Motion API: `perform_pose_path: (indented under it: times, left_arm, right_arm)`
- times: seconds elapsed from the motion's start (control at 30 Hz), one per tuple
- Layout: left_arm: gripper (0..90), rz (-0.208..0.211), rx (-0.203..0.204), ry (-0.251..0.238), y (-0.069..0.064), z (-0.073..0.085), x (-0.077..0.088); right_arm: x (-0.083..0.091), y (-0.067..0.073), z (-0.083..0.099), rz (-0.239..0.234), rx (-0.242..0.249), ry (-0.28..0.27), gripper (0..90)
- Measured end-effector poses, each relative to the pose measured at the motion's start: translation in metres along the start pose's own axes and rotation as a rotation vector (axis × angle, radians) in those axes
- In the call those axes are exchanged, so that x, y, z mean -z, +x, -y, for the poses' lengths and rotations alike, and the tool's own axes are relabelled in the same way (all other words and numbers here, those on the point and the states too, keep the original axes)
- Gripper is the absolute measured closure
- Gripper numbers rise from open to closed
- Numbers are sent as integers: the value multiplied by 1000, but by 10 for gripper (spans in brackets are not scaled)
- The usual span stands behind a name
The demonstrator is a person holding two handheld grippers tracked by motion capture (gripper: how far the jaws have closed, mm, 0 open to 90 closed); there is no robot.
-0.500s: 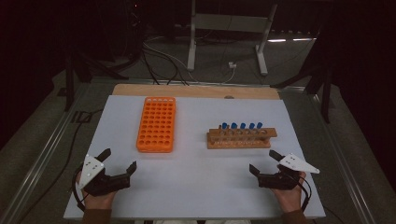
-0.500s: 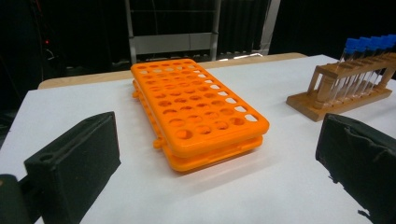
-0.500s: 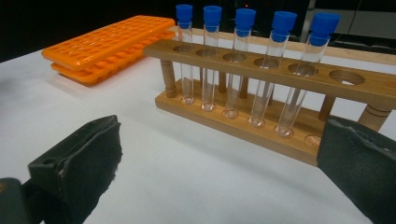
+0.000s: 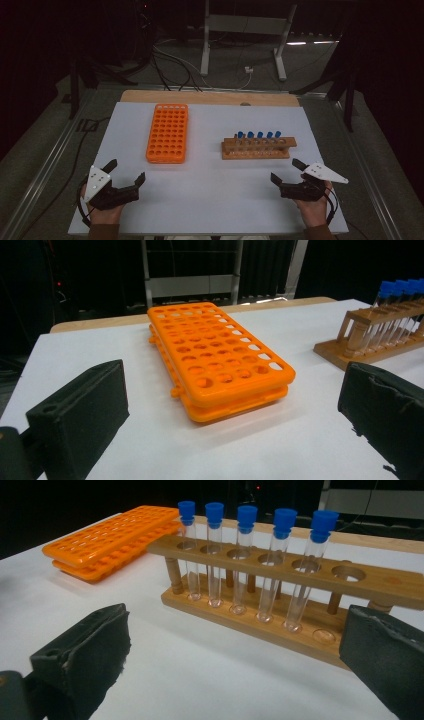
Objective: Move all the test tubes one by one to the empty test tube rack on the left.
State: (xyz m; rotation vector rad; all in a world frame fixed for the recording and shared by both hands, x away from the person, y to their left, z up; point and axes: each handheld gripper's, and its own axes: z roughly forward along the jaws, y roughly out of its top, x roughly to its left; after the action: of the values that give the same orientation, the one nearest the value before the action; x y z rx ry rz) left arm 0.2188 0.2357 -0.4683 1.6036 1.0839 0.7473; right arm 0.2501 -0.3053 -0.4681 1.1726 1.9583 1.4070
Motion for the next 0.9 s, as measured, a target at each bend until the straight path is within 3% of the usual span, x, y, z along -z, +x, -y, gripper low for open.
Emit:
perform_pose_path:
  times: [0.17,0.53,0.7,0.87,0.9]
  left_arm:
    - [9,-6,11,23,-1,2,-6]
    - [9,-30,30,3,2,3,-4]
    - [9,-26,30,4,2,4,-5]
    - [9,-24,30,7,2,4,-6]
    - [9,-24,35,4,2,4,-5]
  right_arm:
    - [1,-4,-14,1,23,7,0]
    - [-7,-18,-47,19,44,0,0]
    - [-20,-30,-65,50,19,-1,0]
    - [-30,-39,-73,65,-15,-10,0]
    - [-36,-43,-73,85,-19,3,0]
